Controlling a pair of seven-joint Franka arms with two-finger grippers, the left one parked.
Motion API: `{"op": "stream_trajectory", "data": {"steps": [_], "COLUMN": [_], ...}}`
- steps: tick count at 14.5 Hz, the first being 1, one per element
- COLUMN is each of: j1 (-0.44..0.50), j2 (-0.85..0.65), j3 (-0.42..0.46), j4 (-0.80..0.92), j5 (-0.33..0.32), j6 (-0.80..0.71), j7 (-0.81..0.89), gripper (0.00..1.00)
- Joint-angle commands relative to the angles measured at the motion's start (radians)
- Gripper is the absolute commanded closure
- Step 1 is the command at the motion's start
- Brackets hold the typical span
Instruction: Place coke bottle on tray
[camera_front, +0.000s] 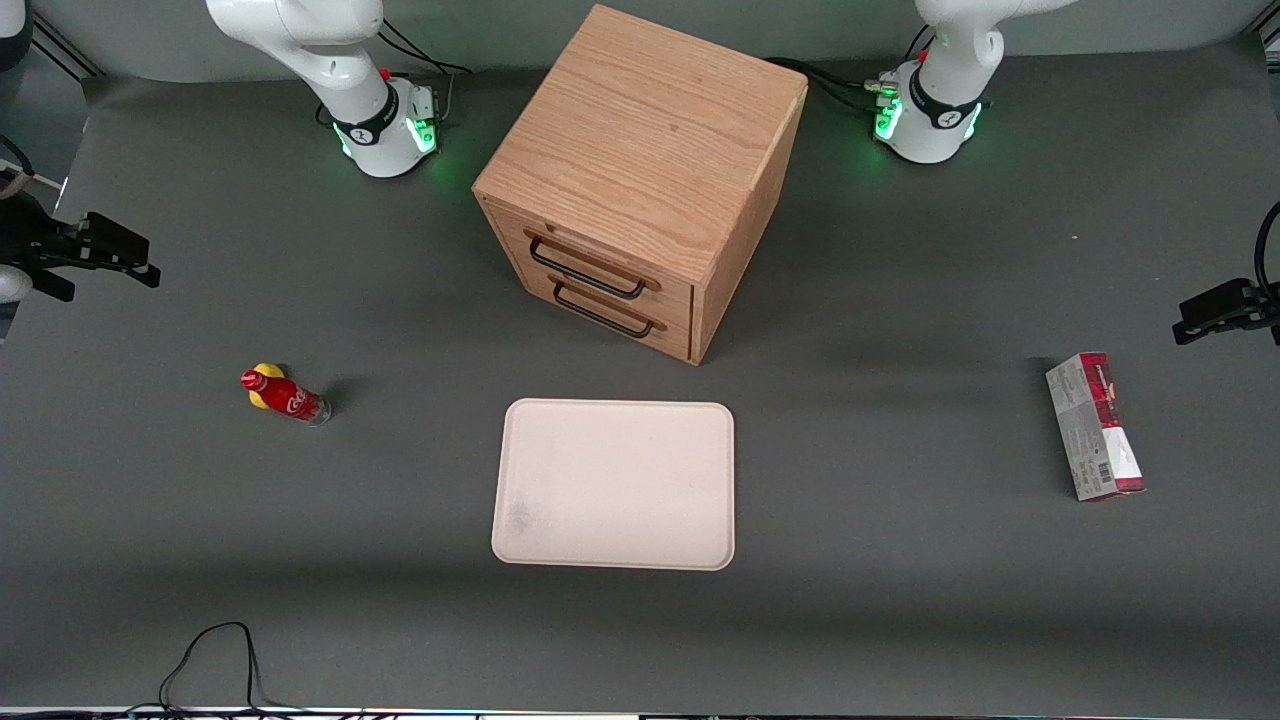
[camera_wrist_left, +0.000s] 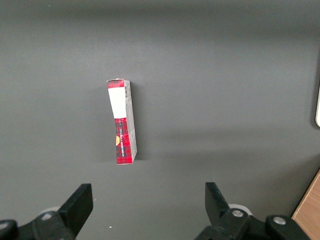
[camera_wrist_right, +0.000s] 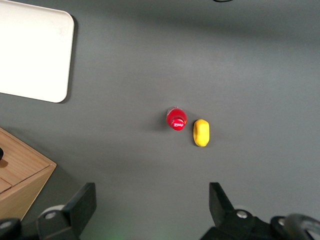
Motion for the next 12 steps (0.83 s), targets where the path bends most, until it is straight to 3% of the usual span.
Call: {"op": "stream_trajectory", "data": {"steps": [1,12], "j1": [0.012,0.009], "j2": [-0.008,-0.003], "j3": [-0.008,-0.009], "j4": [0.002,-0.004], "j5": [-0.014,-0.019], "j6": [-0.016,-0.044], "j7": [0.027,0.025], "gripper": [0.00,0.00]}}
